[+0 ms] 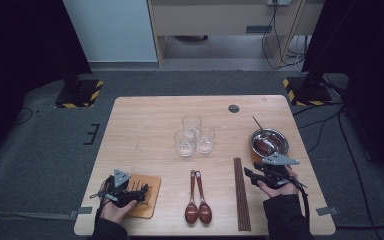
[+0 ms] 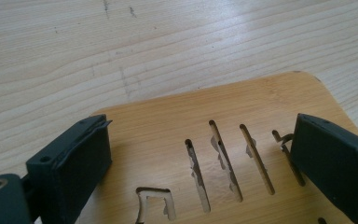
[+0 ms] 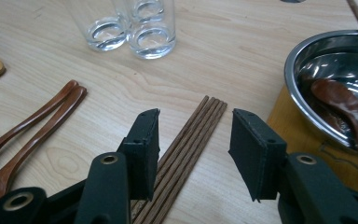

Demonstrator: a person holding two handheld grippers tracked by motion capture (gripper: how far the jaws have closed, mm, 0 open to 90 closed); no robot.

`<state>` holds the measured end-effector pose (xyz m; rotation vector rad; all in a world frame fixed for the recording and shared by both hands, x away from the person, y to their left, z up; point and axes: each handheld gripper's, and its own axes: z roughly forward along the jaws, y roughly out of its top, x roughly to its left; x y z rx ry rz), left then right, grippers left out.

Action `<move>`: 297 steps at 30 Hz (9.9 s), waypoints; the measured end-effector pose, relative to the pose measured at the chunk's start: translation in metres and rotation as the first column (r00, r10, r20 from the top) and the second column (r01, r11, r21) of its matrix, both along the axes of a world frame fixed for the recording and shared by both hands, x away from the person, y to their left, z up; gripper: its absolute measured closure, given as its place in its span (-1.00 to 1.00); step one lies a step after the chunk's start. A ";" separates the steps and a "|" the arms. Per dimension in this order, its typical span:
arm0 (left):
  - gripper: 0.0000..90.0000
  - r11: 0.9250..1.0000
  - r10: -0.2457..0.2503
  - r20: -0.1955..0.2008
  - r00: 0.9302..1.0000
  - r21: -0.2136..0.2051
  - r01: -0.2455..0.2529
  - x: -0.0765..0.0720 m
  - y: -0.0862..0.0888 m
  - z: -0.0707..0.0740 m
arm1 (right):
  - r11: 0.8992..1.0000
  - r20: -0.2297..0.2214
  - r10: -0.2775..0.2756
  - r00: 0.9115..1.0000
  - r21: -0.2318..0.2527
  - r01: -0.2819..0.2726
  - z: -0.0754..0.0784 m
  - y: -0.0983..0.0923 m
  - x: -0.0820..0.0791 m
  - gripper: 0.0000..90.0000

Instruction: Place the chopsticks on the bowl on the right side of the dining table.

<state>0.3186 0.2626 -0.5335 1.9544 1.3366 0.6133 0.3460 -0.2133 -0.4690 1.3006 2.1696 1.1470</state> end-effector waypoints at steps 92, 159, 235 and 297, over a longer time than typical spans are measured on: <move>-0.91 1.000 0.000 0.000 1.000 -0.001 0.000 0.000 0.000 0.000 | 0.988 -0.150 -0.045 0.988 -0.154 0.022 -0.050 -0.015 0.003 0.89; -0.91 1.000 0.000 0.000 1.000 0.000 0.000 0.000 0.000 0.000 | 0.996 -0.084 -0.079 0.993 -0.036 0.076 -0.037 -0.039 -0.026 0.89; -0.91 1.000 0.000 -0.001 1.000 0.000 0.000 0.000 0.000 0.000 | 0.990 0.073 -0.067 0.995 0.128 0.057 0.042 -0.045 -0.010 0.89; -0.92 1.000 0.001 -0.001 1.000 0.000 -0.001 0.000 0.000 0.000 | 0.982 0.108 -0.148 0.983 0.135 0.133 0.047 -0.106 0.051 0.89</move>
